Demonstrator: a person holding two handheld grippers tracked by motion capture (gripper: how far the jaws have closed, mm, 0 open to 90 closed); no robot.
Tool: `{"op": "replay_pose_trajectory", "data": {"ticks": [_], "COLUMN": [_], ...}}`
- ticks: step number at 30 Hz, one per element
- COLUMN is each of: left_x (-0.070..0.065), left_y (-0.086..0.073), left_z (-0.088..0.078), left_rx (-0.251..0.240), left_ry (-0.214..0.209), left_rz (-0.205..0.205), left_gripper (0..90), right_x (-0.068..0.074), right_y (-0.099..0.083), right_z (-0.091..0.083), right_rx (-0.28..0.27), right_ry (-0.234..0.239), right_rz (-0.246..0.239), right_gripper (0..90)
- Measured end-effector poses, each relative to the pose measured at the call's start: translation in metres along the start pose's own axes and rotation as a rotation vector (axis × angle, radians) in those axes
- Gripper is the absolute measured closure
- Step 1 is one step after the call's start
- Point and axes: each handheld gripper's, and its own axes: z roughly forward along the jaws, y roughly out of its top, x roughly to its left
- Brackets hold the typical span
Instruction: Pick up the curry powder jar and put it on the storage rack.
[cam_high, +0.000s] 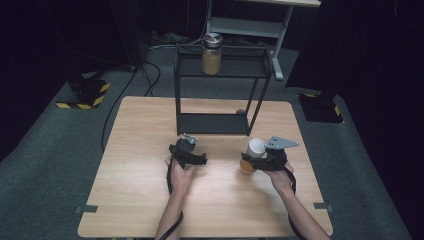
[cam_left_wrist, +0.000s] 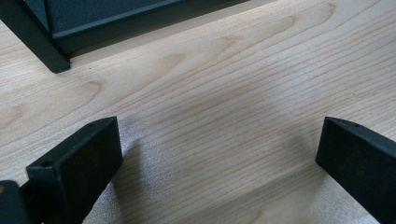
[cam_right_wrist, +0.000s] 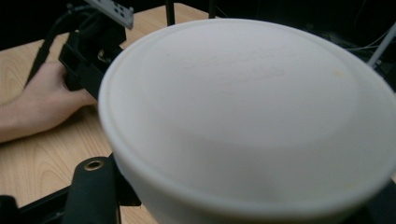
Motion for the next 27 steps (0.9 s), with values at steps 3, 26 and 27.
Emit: {"op": "replay_pose_trajectory", "data": {"ticks": [3,26,27], "left_x": [0.000,0.000,0.000], "left_y": [0.000,0.000,0.000], "left_z": [0.000,0.000,0.000], "left_rx": [0.000,-0.001,-0.001], "left_ry": [0.000,0.000,0.000], "left_rz": [0.000,-0.001,-0.001], "left_gripper": [0.2,0.2,0.2], "right_x": [-0.005,-0.036,-0.037], "right_y": [0.014,0.136,0.143], "right_z": [-0.003,-0.022,-0.022], "right_rx": [-0.005,-0.047,-0.046], "right_ry": [0.016,0.092,0.092], "right_rz": [-0.013,-0.042,-0.046], "right_gripper": [34.9,35.0,35.0]}}
